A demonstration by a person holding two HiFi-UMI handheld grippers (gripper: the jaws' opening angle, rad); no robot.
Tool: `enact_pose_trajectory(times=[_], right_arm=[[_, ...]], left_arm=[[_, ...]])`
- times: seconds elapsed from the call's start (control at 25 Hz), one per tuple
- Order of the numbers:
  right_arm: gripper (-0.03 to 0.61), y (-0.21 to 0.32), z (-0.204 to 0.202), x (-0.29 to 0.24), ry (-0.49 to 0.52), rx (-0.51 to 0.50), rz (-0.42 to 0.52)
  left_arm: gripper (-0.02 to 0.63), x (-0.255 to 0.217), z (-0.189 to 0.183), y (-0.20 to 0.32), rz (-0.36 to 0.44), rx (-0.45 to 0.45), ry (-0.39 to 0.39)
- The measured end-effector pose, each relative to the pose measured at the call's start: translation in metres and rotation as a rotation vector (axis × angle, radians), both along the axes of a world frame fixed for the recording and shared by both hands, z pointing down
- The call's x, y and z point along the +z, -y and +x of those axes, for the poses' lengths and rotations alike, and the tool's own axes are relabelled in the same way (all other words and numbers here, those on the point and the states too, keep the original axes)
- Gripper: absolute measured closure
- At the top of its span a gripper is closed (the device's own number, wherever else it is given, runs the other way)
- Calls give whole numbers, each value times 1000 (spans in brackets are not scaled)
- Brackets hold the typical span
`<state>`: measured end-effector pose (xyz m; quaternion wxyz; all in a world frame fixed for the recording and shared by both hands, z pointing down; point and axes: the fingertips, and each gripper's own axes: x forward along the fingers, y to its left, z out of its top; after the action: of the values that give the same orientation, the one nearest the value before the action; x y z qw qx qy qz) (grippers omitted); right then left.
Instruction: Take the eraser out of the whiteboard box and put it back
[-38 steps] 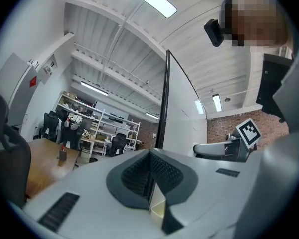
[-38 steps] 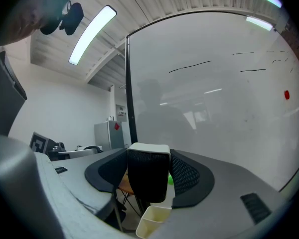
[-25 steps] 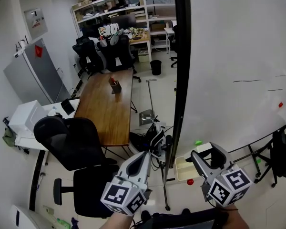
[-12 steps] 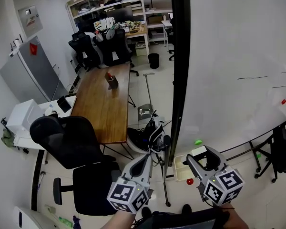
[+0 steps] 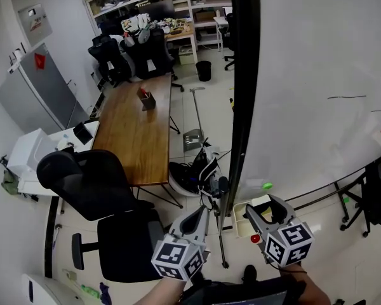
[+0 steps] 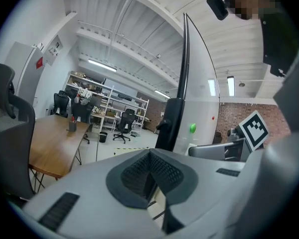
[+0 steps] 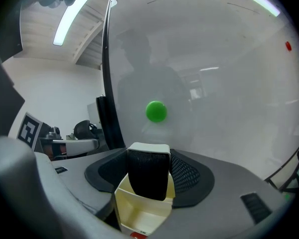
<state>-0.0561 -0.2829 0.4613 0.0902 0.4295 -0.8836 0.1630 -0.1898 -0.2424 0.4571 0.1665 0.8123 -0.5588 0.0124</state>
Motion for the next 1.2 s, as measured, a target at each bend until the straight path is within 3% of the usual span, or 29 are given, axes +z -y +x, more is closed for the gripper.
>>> enact_pose_trajectory(times=[0.56,1.2], right_arm=[[288,3,-5,48,-95,22,-124],[288,-19,-10,63,-219,-58,-299]], left_arm=[[591,35,3,1,-70,-14,14],[589,37,18,-16,-100,-4,28]])
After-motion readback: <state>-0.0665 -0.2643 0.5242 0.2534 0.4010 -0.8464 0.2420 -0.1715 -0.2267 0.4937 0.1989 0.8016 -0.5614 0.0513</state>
